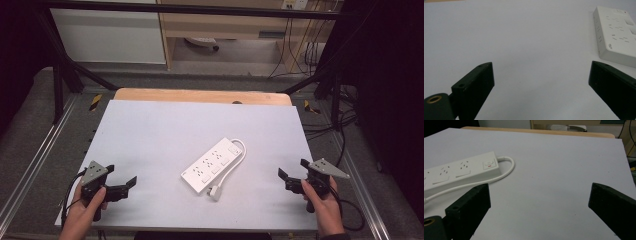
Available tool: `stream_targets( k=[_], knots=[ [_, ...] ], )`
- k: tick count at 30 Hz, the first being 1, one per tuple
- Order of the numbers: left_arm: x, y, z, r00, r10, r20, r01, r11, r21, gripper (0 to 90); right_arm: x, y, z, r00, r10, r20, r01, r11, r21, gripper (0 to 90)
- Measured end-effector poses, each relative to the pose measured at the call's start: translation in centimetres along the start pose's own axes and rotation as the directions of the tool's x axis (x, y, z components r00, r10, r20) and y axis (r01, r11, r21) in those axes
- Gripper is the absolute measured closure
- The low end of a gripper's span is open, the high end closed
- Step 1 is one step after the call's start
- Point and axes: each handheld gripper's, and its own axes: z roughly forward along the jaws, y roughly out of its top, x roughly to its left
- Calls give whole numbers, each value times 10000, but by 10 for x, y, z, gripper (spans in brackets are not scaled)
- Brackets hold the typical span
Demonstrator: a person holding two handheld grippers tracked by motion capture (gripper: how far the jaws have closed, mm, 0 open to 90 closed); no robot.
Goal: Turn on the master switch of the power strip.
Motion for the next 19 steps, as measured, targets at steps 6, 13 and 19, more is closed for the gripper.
stream_targets(
  k=[6, 13, 19],
  knots=[
    [0, 0, 0, 10000, -9, -1, 9, 10000, 3, 64, 2, -10, 0, 9999, -109, -28, 110, 9996, 254, 39],
    [0, 0, 0, 10000, -17, 30, 17, 10000, 32, 64, 11, -19, 6, 9994, -239, -252, 260, 9958, 878, 33],
    [0, 0, 1, 10000, -27, 67, 27, 10000, 45, 64, 21, -25, 20, 9974, -682, -233, 711, 9842, 1623, 32]
  ],
)
